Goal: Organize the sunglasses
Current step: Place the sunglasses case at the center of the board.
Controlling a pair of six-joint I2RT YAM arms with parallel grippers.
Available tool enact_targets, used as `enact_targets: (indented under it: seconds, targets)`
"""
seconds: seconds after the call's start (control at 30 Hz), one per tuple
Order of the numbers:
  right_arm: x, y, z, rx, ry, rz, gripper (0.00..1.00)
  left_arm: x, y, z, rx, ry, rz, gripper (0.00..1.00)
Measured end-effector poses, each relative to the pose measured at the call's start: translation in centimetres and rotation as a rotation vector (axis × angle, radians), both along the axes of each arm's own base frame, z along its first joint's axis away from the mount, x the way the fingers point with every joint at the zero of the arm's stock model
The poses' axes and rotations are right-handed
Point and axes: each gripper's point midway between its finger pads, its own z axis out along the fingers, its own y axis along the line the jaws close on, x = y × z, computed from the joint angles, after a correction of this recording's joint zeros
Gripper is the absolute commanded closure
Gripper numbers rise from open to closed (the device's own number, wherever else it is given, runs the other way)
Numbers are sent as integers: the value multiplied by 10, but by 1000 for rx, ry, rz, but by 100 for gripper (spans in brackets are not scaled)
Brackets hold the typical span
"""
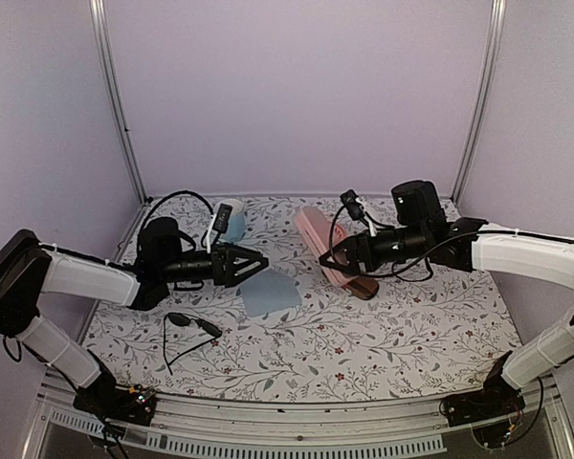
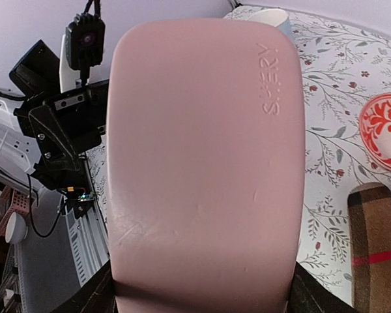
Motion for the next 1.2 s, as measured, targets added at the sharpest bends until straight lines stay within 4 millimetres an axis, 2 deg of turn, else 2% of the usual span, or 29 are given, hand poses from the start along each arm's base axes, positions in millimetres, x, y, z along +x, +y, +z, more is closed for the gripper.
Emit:
enact_targets:
  seconds: [0.1, 0.23, 0.5, 0.77, 0.87, 1.0, 1.1, 1.2]
  targets:
    - [-8, 21, 2, 17, -3, 57, 58, -5, -9, 7, -22, -21, -30, 1]
    - [-15, 41, -1, 16, 6, 90, 58, -3, -11, 7, -22, -19, -7, 2]
    - [-35, 71, -11, 43, 49, 150, 59, -9, -24, 5, -43, 1, -12, 6]
    - [-38, 78, -10, 70, 72, 146, 59, -10, -27, 8, -85, 13, -16, 8]
    - [-36, 77, -15, 49, 81, 109, 59, -7, -26, 8, -89, 21, 6, 8]
    - [-25, 63, -39, -19, 131, -20, 59, 0, -16, -5, -52, 57, 94, 8]
    - [-27, 44, -76, -98, 211, -122, 58, 6, -5, -18, -1, 94, 176, 8]
    - [-37, 22, -114, -203, 305, -223, 57, 11, 0, -28, 48, 110, 235, 8]
